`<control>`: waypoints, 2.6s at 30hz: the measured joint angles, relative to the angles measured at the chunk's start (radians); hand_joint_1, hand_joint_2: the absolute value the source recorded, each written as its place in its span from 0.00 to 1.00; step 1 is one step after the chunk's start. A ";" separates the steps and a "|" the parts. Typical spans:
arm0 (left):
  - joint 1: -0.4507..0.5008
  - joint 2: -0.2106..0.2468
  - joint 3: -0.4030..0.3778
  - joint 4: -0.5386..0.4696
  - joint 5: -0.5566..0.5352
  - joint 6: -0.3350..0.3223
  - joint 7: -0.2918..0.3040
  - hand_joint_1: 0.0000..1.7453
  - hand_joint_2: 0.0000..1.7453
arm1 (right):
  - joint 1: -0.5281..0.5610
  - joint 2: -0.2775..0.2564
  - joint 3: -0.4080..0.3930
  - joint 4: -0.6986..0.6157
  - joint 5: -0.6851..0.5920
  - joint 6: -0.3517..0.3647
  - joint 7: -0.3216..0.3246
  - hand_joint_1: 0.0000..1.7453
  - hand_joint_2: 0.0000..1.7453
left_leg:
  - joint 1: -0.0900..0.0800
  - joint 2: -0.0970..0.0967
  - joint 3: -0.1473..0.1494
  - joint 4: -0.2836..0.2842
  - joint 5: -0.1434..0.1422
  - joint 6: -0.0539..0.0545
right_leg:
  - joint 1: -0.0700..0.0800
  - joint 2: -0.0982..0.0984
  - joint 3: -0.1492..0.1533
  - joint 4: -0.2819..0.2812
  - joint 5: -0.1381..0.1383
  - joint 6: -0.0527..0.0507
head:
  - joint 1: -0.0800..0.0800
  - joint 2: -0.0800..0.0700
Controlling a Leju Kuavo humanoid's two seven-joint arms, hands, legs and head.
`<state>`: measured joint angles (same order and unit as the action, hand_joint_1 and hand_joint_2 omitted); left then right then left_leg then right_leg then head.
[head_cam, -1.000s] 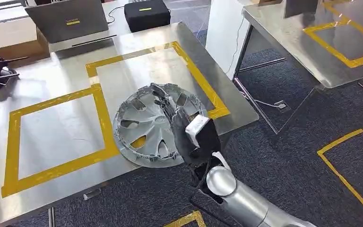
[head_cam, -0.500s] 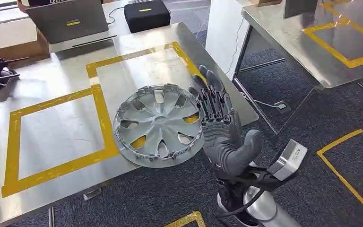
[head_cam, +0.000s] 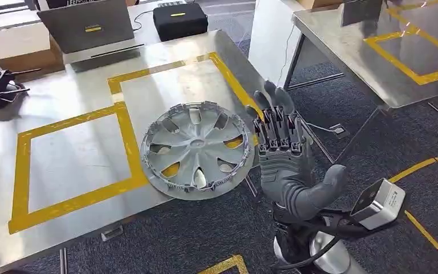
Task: Take the parts from the cabinet and place them on the table.
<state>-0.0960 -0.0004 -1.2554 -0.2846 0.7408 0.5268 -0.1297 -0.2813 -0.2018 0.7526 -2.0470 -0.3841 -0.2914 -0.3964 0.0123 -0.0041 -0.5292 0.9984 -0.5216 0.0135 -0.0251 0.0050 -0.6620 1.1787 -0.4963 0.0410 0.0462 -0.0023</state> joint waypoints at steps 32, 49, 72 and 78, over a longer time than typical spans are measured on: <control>-0.001 0.021 0.000 -0.003 0.000 -0.005 0.014 0.00 0.00 | 0.011 -0.006 -0.016 -0.006 -0.017 0.019 -0.013 0.00 0.00 | -0.013 0.007 -0.047 0.023 0.023 0.005 | 0.018 -0.003 0.124 -0.112 -0.016 -0.024 | -0.007 0.000; -0.006 0.023 0.000 -0.003 0.001 -0.006 0.014 0.00 0.00 | 0.010 -0.008 -0.017 -0.011 -0.017 0.020 -0.013 0.00 0.00 | -0.007 0.001 0.048 0.011 -0.038 -0.038 | 0.022 -0.013 0.047 -0.142 0.040 -0.054 | -0.018 0.000; -0.001 0.026 0.000 -0.007 0.006 -0.014 0.020 0.00 0.00 | 0.017 -0.010 -0.024 -0.014 -0.017 0.013 -0.014 0.00 0.00 | -0.004 0.005 -0.144 0.218 -0.102 -0.044 | 0.027 -0.017 0.123 -0.187 0.012 -0.079 | -0.011 0.000; -0.002 0.028 0.000 -0.007 0.010 -0.016 0.021 0.00 0.00 | 0.024 -0.010 -0.025 -0.016 -0.017 0.005 -0.014 0.00 0.00 | 0.009 0.005 0.016 0.064 -0.018 -0.060 | 0.016 -0.016 0.055 -0.145 0.037 -0.061 | -0.013 0.000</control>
<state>-0.0982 0.0275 -1.2554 -0.2918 0.7511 0.5112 -0.1083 -0.2573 -0.2117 0.7275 -2.0626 -0.4009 -0.2865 -0.4101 0.0214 0.0006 -0.5129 1.0619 -0.5392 -0.0468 -0.0091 -0.0107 -0.6073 1.0335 -0.4597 -0.0202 0.0336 -0.0023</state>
